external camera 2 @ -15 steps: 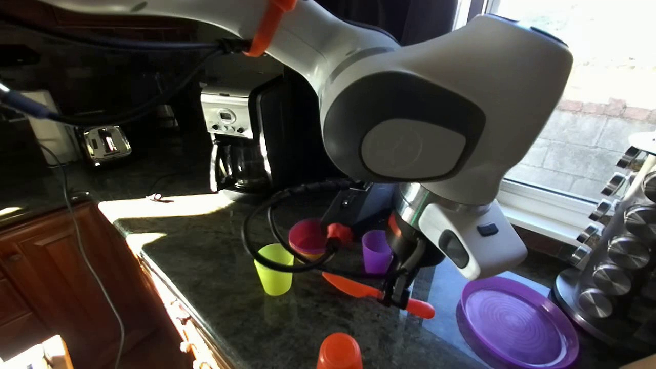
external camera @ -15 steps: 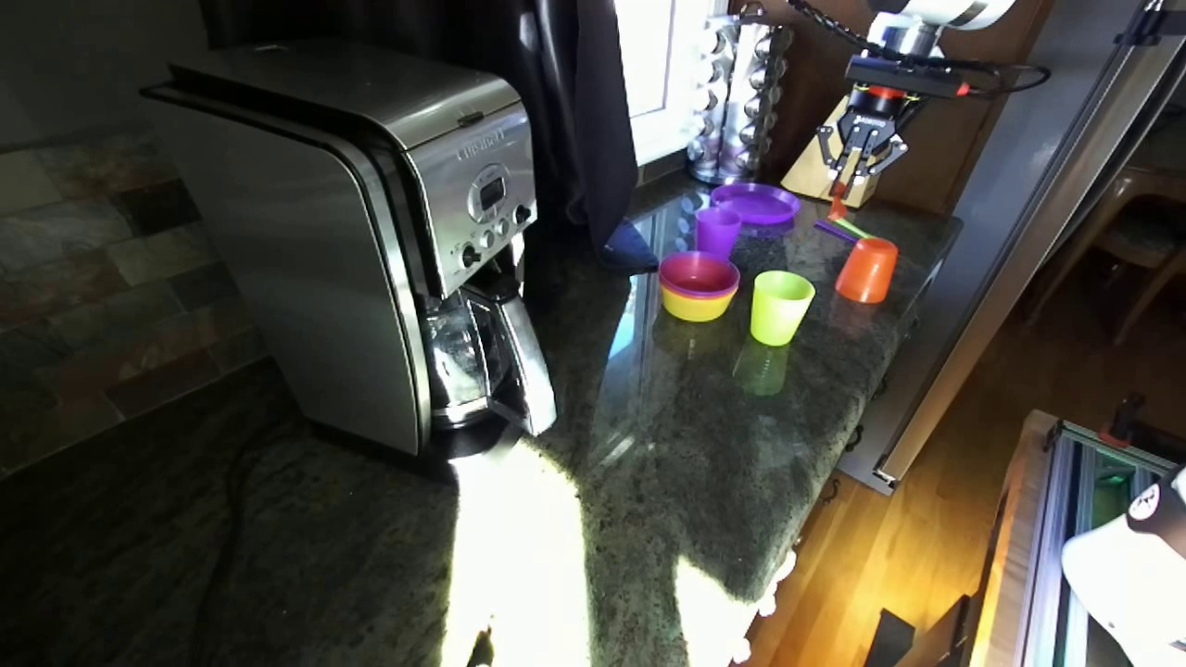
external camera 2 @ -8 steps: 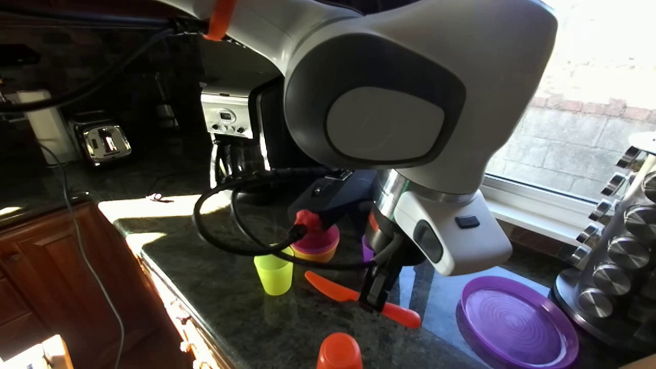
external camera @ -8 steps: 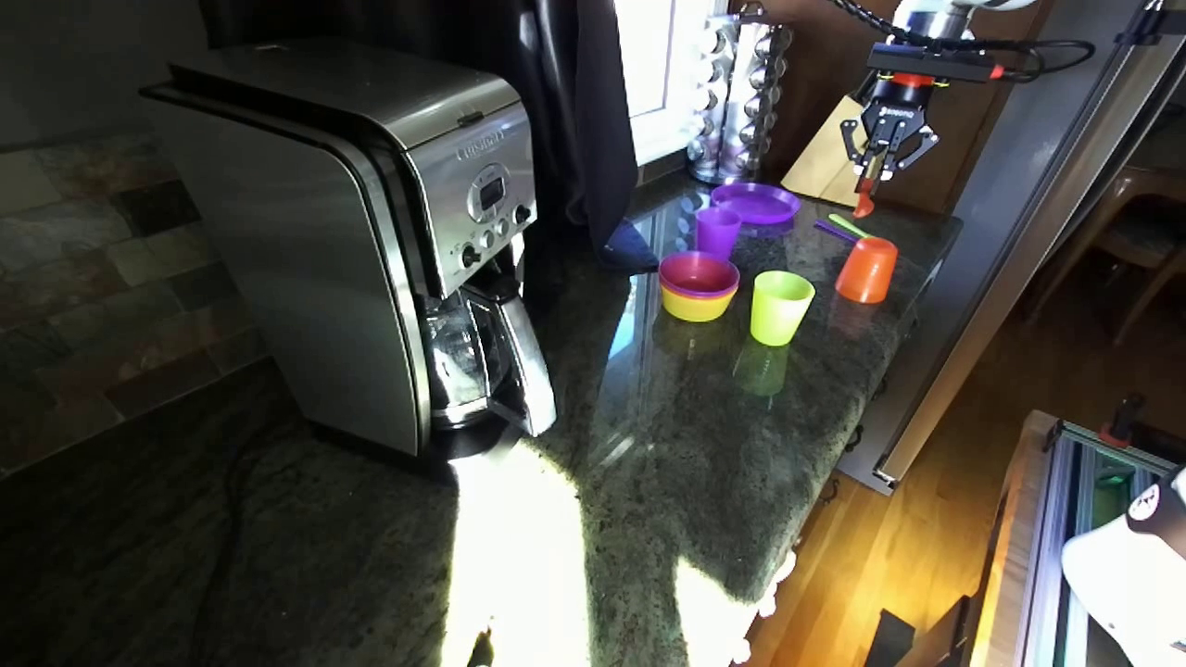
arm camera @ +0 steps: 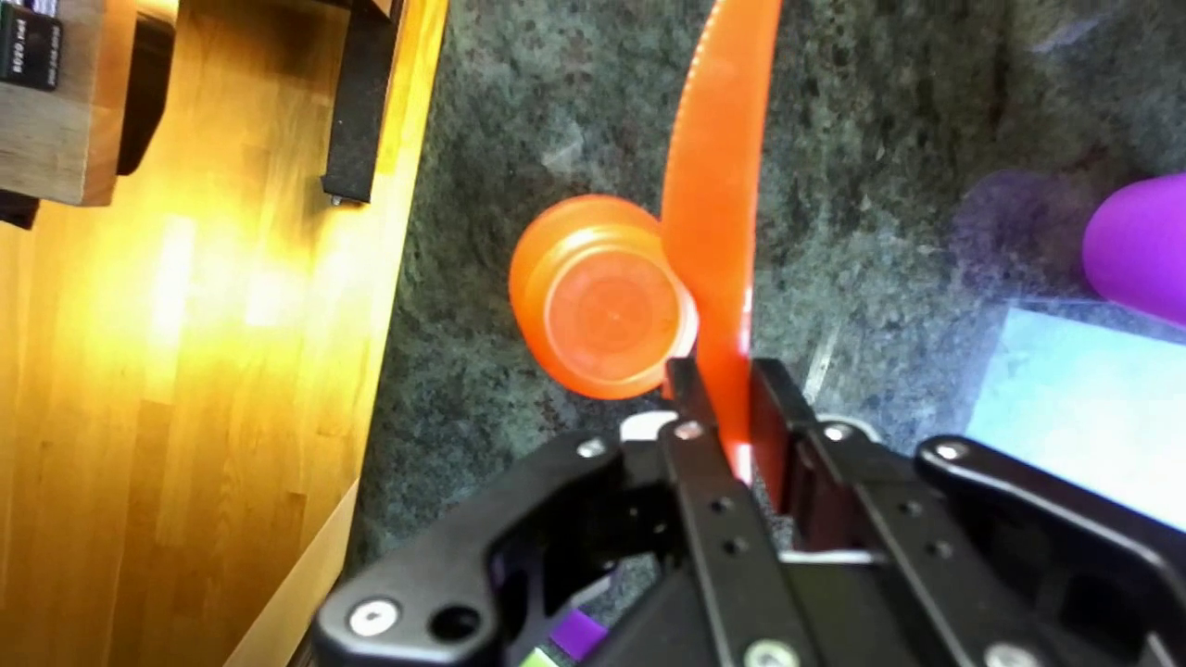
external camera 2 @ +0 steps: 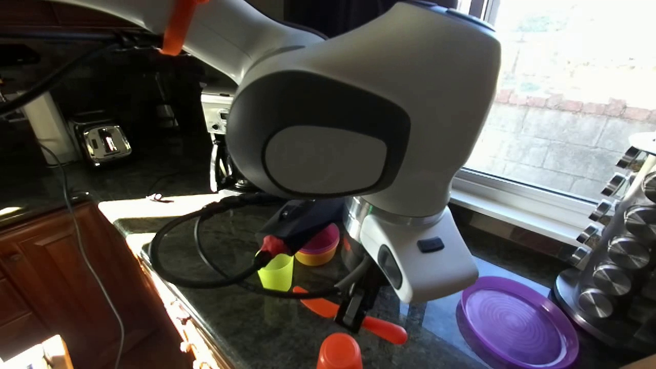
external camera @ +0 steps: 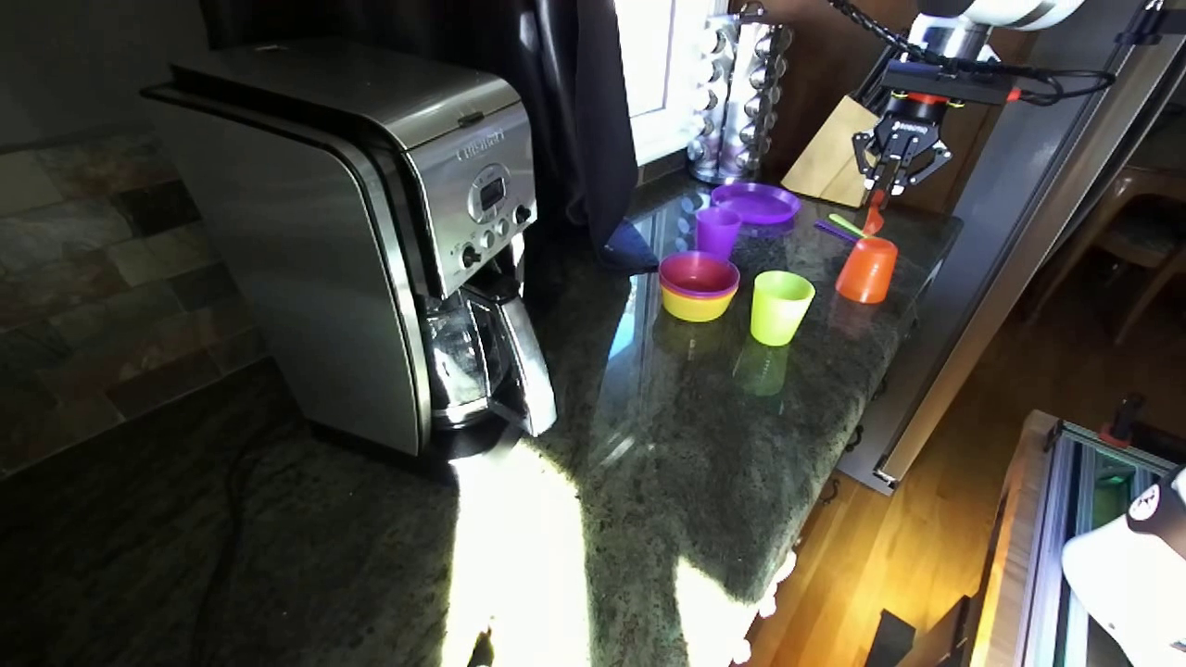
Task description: Place the orange cup upside down then put the smaller cup on top
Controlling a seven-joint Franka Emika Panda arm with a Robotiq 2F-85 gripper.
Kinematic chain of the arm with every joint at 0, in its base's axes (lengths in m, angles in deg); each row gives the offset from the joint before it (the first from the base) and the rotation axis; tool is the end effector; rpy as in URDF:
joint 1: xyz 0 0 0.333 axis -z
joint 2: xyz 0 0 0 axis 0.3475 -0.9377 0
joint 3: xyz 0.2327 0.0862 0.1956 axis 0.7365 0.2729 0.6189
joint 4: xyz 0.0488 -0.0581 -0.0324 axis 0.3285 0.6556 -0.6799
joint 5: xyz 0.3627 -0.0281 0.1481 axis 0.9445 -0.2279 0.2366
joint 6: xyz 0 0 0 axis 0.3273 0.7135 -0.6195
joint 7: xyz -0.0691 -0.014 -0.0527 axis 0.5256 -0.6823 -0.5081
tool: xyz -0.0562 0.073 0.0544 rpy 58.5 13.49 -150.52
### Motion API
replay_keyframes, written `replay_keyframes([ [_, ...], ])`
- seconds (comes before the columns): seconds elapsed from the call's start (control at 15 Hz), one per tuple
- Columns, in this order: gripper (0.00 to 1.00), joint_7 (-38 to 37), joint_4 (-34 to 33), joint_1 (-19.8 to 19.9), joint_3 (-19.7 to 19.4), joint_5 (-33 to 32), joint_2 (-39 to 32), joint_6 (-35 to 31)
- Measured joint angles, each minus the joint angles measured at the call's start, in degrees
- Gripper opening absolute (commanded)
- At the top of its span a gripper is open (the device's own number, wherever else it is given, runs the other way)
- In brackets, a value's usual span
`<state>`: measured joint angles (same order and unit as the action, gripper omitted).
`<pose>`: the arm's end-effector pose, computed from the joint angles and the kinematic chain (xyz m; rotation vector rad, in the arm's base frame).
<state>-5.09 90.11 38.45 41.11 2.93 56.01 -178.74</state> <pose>0.4051 -0.2982 0.3900 -2.3892 1.8153 0.0990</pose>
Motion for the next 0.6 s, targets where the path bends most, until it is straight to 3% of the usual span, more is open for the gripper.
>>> replay_keyframes([
  [0.6,0.04,-1.2,3.8,0.9,0.0,0.0,0.8,-3.8],
])
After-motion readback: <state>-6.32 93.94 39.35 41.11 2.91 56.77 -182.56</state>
